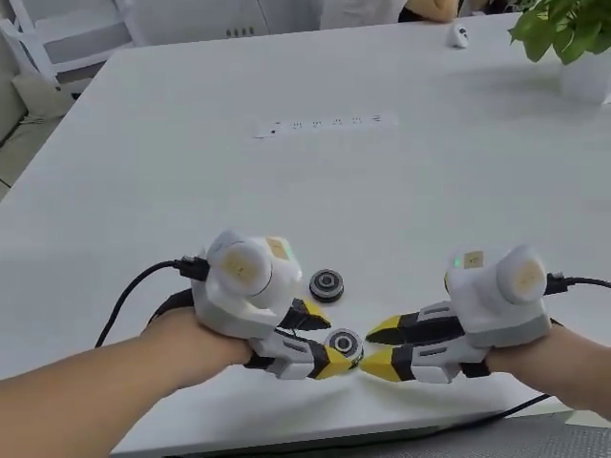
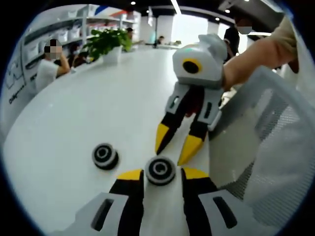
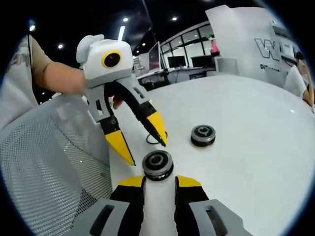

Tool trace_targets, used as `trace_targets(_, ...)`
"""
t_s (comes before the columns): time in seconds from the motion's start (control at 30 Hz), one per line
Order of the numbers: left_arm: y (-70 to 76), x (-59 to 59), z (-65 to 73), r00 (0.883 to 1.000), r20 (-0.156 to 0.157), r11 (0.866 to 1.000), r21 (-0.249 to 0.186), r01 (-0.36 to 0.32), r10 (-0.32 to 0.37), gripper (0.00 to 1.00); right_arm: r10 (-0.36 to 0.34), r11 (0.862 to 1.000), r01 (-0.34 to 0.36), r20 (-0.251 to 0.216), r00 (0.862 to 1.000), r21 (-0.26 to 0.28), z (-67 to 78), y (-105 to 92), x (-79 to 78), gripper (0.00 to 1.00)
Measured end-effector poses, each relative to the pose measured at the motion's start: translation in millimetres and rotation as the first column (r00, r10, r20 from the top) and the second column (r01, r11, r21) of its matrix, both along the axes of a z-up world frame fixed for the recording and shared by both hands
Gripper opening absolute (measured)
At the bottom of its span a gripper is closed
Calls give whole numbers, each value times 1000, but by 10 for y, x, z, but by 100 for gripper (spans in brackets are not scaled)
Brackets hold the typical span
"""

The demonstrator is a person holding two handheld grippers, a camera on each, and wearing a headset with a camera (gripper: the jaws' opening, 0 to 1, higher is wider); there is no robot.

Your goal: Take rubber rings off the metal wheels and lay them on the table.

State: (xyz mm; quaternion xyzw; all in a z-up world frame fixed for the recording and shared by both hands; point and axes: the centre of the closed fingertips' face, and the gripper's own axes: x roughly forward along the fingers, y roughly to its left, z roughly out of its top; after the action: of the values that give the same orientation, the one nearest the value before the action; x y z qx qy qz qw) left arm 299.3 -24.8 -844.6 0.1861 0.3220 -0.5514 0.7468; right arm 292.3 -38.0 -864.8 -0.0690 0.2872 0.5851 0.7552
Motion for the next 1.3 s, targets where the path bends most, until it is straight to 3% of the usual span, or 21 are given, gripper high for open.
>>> trace_targets(0.33, -38, -13, -47, 1000, 9, 1000, 10, 16, -16, 24, 4, 1000, -4, 13, 1000, 10, 3, 21, 7, 17)
trace_targets(0.63, -67, 0, -60, 997, 59, 999, 18, 42, -43, 17, 19, 1000, -19, 23, 1000, 2, -10, 23, -3, 13)
trace_targets(0.83, -60, 27, -59, 997, 65, 1000, 1, 27, -27, 14, 32, 999, -31, 39, 999, -6, -14, 29, 0, 8)
trace_targets(0.97, -58, 17, -70, 996, 87, 1000, -4, 30, -30, 13, 23, 1000, -23, 46, 999, -11, -17, 24, 13, 6)
trace_targets(1.1, -60, 18, -62, 996, 91, 1000, -16, 20, -18, 13, -30, 999, 31, 47, 998, -9, -28, 0, 64, 0)
trace_targets(1.3, -61, 20, -65, 995, 100, 1000, -12, 16, -15, 13, -59, 998, 59, 40, 997, -3, -30, 4, 51, 0)
